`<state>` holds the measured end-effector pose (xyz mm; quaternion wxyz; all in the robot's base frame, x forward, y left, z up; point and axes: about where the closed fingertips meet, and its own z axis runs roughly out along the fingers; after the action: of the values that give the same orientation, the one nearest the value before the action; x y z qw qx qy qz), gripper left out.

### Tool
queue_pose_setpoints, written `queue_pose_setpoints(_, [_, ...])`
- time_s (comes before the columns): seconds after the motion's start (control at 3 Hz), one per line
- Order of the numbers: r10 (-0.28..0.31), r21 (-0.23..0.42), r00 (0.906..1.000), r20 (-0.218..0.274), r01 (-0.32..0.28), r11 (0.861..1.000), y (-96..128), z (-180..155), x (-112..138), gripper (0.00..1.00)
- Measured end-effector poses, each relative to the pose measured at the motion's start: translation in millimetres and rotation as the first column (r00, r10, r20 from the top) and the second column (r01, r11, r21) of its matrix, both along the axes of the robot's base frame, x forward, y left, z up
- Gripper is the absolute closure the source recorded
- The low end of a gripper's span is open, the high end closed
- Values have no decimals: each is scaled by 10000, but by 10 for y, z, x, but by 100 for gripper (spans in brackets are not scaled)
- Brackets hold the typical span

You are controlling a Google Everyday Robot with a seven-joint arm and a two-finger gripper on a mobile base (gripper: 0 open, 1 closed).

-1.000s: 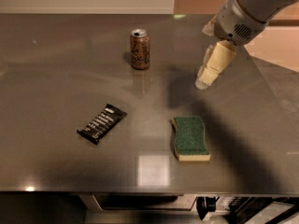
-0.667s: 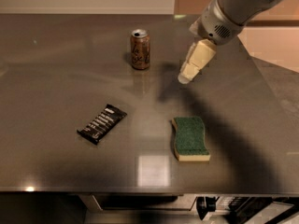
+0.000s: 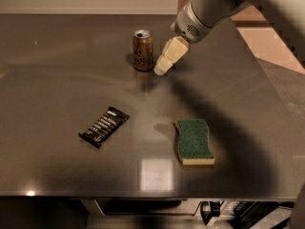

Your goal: Knock orange can over

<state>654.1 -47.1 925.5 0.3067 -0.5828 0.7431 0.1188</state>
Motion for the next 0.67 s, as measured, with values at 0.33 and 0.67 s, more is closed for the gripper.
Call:
queue_pose_setpoints(0.33, [-185,525,9995,-272,199,9984,210,-73,284,0])
queue_pose_setpoints(0.67, [-325,866,9982,-496,367,9956,386,-118,501,0])
